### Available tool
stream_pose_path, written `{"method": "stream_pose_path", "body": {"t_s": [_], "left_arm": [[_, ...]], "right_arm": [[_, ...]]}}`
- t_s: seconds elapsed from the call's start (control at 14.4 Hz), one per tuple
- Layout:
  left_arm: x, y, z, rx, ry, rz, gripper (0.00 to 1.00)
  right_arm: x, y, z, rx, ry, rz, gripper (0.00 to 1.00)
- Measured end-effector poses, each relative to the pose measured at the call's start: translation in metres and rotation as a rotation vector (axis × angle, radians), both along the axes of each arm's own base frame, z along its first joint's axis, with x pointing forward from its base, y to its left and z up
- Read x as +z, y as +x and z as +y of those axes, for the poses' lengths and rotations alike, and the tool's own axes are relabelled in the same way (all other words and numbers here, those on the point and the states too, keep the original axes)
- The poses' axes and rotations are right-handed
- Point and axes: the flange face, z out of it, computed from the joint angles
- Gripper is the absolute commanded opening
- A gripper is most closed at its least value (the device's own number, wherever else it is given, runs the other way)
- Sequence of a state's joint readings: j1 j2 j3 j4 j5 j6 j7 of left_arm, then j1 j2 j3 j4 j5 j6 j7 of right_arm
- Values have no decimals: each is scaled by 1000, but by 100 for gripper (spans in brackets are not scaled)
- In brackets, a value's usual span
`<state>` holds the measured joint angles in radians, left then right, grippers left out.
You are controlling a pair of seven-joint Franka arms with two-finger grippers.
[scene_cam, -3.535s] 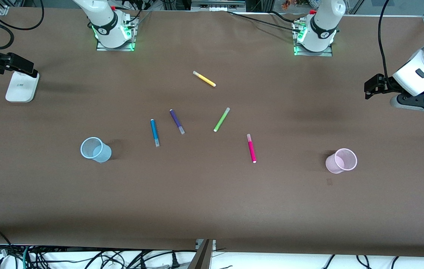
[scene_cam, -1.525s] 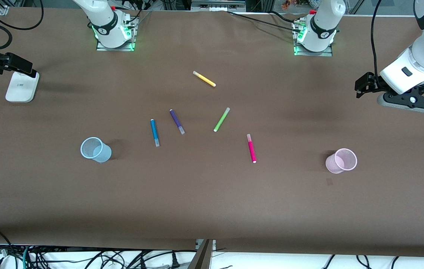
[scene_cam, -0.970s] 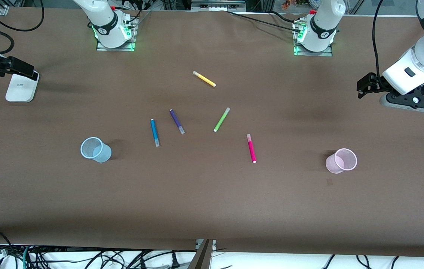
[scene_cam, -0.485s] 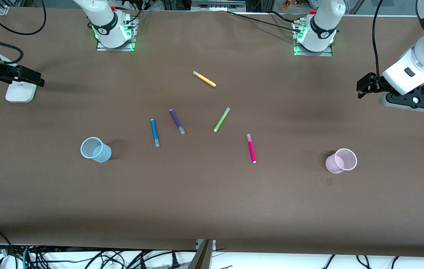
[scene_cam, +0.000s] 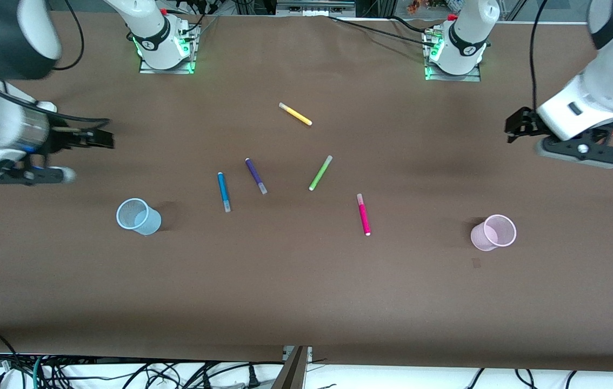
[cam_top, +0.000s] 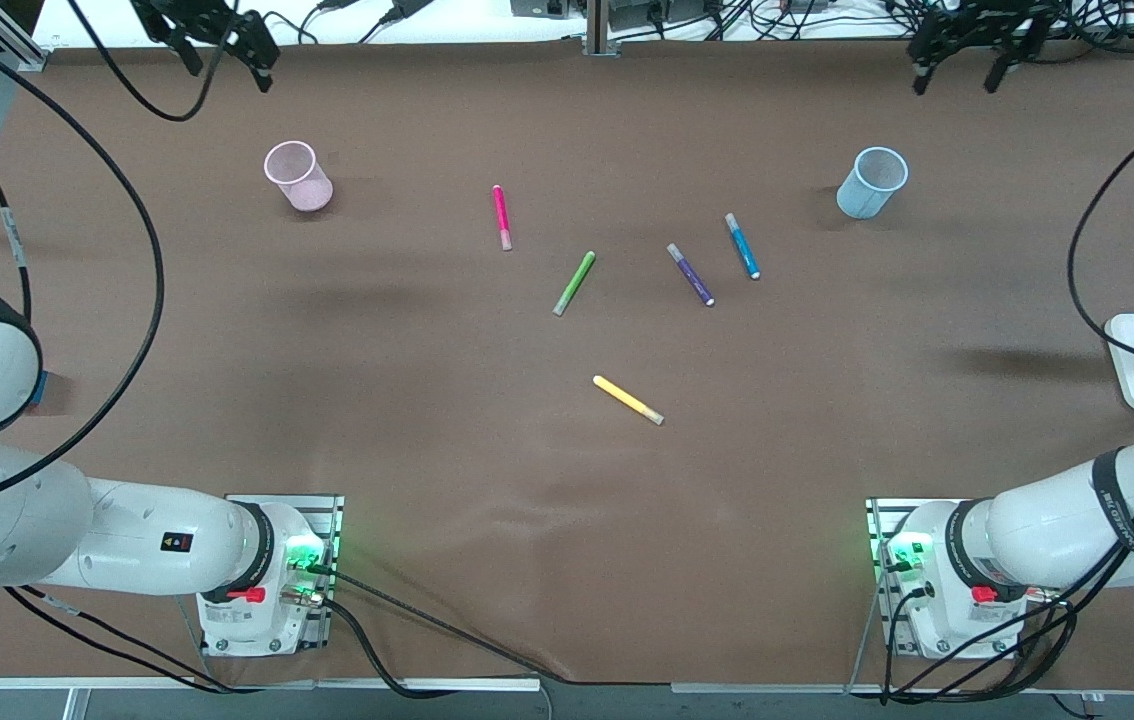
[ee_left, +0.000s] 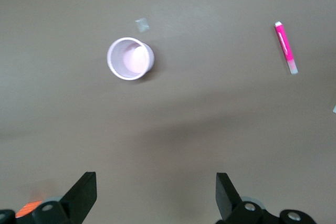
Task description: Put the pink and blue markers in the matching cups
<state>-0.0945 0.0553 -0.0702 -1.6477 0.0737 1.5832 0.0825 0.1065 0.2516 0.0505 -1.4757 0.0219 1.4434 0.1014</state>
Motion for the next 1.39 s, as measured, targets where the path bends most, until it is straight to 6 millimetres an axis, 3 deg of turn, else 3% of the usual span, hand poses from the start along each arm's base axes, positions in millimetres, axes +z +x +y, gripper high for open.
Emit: {"method": "stream_pose_path", "body": {"t_s": [0.21, 0.35, 0.55, 0.76, 1.04, 1.39], "left_arm": [[-35, 2, -47, 5, 14, 62, 100], [-72, 11, -82, 78, 21, 73, 100], [-148, 33, -130, 222, -2, 56, 100], [-212, 39, -175, 345, -39, 33, 100], [-276, 15, -232, 453, -77, -4, 100], [-334, -4, -256, 449, -107, -34, 100]], "right_arm": [[-46, 13, 57, 81, 5, -9, 100], [-77, 23, 82, 113, 10, -25, 100], [-112, 36, 93, 124, 18, -49, 100], [-142, 48, 103, 135, 30, -87, 100], [-184, 53, 129, 165, 39, -109, 100], [-224, 46, 151, 196, 42, -111, 100]]}}
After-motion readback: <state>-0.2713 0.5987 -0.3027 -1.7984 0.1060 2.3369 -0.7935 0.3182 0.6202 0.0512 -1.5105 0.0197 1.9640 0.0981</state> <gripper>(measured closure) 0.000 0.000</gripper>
